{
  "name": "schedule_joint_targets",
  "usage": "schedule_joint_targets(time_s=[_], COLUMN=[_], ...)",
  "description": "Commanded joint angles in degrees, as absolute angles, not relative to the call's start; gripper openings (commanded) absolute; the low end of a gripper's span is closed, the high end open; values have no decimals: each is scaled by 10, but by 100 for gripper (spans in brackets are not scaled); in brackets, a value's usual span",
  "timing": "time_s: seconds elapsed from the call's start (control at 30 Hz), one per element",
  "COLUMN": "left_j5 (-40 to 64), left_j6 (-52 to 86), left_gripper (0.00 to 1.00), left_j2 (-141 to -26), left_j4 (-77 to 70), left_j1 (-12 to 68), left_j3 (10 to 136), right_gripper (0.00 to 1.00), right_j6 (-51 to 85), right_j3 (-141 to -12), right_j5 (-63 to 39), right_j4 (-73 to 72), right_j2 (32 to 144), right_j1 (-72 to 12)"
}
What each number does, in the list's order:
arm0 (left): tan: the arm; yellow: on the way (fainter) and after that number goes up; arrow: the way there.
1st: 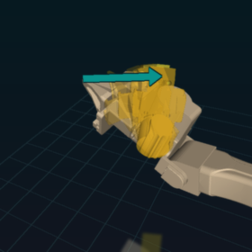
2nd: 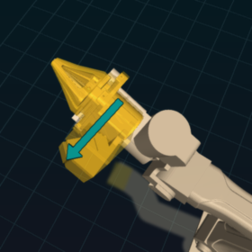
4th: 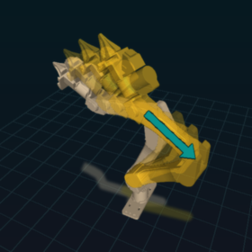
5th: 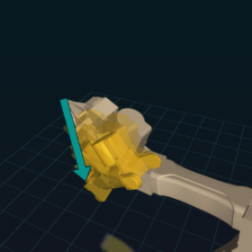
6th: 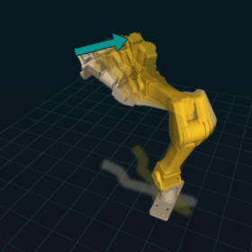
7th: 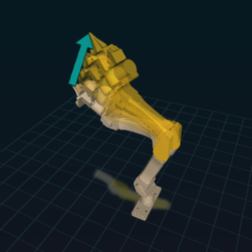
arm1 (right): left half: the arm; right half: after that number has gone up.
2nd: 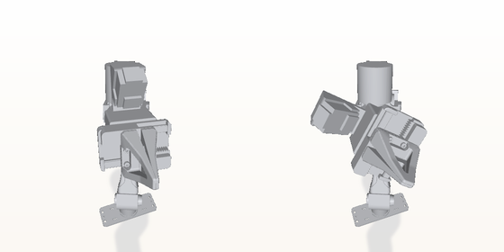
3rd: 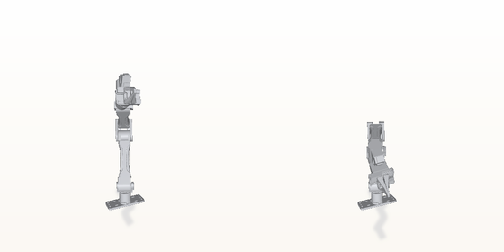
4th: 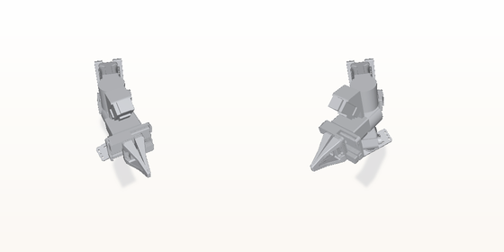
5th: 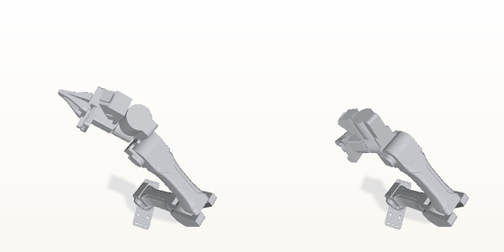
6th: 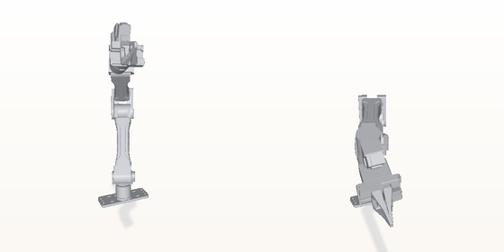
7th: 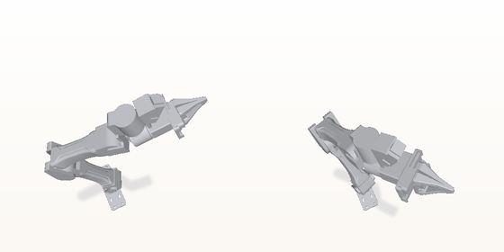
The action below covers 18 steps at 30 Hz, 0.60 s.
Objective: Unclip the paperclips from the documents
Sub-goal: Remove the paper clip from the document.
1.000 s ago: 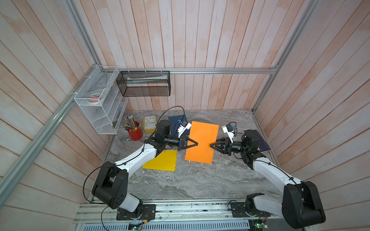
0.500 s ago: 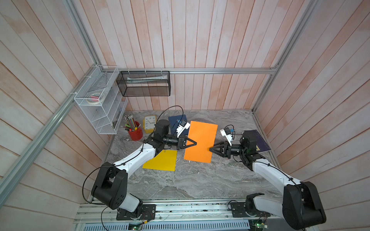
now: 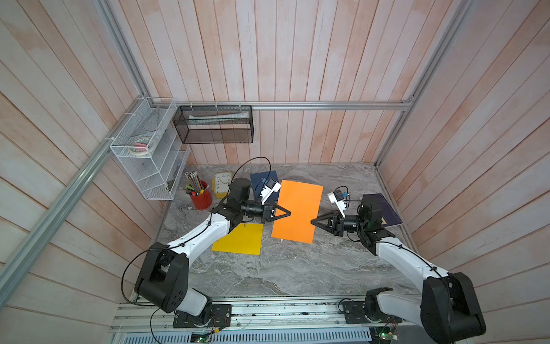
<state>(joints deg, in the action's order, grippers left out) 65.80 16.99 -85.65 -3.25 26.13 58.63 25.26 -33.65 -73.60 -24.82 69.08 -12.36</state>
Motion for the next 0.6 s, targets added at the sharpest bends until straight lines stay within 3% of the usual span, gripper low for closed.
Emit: schedule_joint_targets(time_s=[0.0, 0.33, 0.57], left_j5=[667, 662, 656], left_j6=[156, 147, 138], left_gripper=[0, 0, 0], left_j2=[-842, -841, -841], left_j4=[-26, -17, -8], left_j1=[257, 255, 255], left_j3=[580, 580, 582], right_gripper=[10, 1, 0], right_j6=[249, 249, 249], right_j3=[-330, -330, -333], right_j5=[-745, -743, -744], right_j4=[-245, -243, -243], right_j2=[682, 681, 685], right_j1=[-127, -127, -127])
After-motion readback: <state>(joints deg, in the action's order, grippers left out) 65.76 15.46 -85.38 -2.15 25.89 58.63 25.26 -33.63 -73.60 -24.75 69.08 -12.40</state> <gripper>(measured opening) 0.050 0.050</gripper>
